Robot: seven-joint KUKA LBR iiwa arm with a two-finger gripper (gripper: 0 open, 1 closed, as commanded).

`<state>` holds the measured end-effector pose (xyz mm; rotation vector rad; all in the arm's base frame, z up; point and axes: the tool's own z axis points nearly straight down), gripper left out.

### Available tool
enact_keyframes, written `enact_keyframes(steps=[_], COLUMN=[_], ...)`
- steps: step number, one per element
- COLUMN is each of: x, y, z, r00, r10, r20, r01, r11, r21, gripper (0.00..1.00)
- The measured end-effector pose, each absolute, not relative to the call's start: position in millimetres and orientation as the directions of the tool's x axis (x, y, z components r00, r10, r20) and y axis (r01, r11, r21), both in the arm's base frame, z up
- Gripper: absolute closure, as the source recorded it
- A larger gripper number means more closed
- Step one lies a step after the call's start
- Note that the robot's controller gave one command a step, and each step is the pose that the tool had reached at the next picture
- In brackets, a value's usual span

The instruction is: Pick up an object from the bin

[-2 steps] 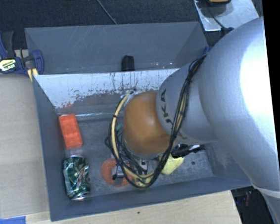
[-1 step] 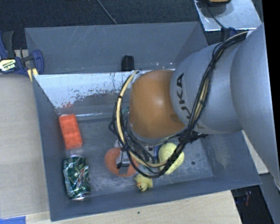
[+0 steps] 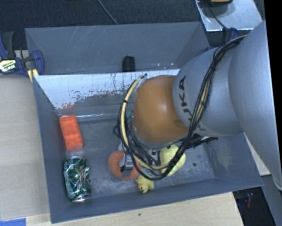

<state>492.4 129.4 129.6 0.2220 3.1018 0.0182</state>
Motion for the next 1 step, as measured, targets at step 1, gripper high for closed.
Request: enact_keyframes(steps=[1], x=[488.4], y=[139.0], z=[114.9], r00=[-0.999], r10=[-0.042], r20=[-0.027], r01=[-0.043], r11=[0.999], r21=[0.006], gripper=[1.0])
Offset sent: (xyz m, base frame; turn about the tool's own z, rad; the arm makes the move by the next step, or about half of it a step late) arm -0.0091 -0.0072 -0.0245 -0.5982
